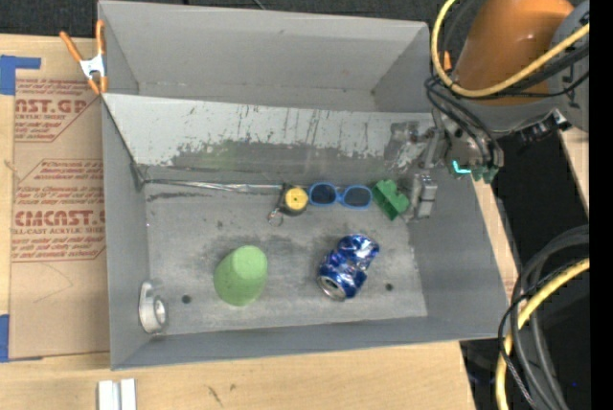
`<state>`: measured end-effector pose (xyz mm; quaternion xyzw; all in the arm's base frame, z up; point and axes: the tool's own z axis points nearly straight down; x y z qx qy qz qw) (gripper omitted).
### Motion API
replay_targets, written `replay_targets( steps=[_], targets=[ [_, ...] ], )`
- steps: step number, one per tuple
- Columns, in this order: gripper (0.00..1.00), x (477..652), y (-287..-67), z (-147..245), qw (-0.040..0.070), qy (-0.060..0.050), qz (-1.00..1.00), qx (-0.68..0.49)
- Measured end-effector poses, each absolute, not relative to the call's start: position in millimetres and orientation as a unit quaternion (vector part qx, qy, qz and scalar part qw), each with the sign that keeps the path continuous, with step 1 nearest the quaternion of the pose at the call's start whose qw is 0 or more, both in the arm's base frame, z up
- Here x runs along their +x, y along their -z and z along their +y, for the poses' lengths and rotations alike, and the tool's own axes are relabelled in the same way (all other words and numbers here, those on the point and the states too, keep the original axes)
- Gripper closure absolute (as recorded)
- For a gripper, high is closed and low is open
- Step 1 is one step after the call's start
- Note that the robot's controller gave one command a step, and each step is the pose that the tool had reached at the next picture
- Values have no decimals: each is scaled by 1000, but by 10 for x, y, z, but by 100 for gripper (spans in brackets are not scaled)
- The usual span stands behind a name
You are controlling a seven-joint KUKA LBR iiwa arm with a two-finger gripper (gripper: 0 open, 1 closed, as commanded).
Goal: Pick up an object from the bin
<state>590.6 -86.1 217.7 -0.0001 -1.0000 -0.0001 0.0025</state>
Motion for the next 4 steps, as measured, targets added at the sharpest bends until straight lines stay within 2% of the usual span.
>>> replay_targets(
  steps=[1,2,3,4],
  targets=[
    [0,5235,-1197,-359,6,2,-999,-41],
    [0,4915,-672,-174,3,0,-996,-93],
    [100,4933,-693,-181,0,0,-996,-93],
    [100,5177,-2023,-11,-5,1,-997,-78]
  ],
)
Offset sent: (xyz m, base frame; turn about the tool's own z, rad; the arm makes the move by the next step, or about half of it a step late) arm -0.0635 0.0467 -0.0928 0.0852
